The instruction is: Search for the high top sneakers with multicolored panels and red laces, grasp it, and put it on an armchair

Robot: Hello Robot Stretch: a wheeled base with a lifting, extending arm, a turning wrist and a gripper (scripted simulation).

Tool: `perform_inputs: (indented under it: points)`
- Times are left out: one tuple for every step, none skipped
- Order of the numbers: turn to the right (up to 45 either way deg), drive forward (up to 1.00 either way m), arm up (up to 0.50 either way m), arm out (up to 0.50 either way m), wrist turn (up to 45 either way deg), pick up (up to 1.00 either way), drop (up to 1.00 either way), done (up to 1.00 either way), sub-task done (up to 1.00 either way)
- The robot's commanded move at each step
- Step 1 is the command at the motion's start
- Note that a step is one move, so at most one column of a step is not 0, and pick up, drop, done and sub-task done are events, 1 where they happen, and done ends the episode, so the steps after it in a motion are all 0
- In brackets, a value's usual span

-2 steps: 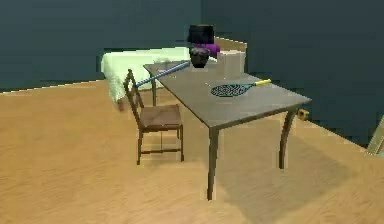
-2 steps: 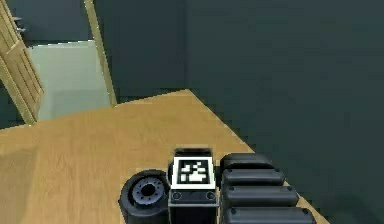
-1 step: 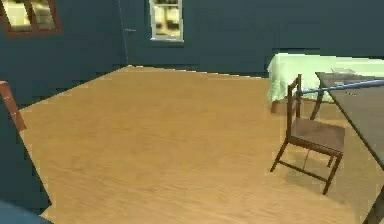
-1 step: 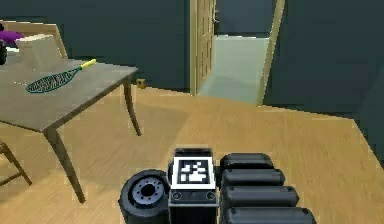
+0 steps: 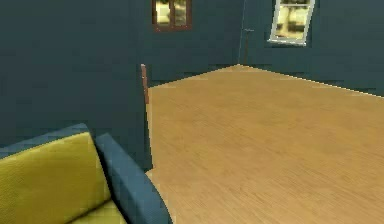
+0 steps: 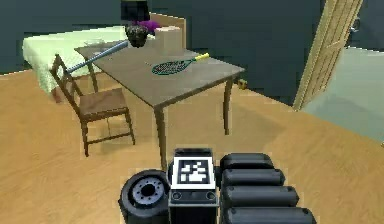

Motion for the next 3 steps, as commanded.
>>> perform_inputs:
  points:
    - [0.0, 0.3, 0.0, 0.0, 0.0, 0.0, 0.0, 0.0, 0.0]
    - [45.0, 0.0, 0.0, 0.0, 0.0, 0.0, 0.0, 0.0, 0.0]
    - [42.0, 0.0, 0.0, 0.0, 0.0, 0.0, 0.0, 0.0, 0.0]
